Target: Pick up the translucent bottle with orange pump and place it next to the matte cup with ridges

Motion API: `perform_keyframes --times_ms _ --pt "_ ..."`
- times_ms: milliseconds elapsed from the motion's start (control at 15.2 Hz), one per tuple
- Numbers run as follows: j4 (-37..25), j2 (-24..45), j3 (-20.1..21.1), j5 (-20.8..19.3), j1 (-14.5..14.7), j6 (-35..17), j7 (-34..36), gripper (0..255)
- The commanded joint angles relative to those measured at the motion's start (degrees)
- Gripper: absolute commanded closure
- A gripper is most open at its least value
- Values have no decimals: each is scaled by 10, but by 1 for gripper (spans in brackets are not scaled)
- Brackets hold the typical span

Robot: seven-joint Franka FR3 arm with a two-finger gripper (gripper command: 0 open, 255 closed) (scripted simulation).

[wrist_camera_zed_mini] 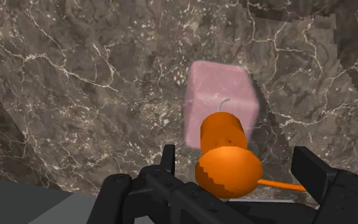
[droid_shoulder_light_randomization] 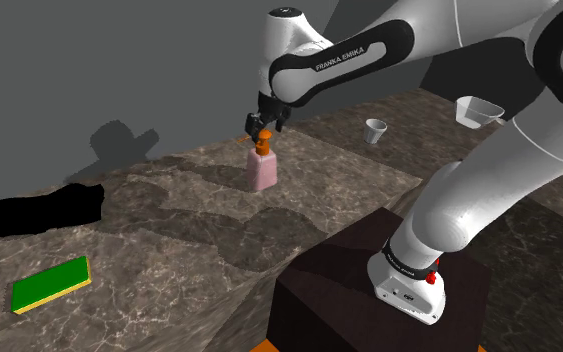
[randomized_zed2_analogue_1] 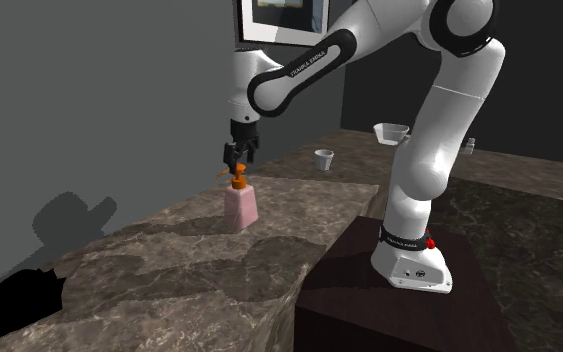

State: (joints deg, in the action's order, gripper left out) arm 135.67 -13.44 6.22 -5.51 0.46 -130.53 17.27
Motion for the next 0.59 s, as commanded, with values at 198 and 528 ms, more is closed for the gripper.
perform_keyframes --times_ms 198,528 --pt "14 31 -2 -8 -4 -46 4 0" --pt "14 31 -2 -8 -4 -46 4 0"
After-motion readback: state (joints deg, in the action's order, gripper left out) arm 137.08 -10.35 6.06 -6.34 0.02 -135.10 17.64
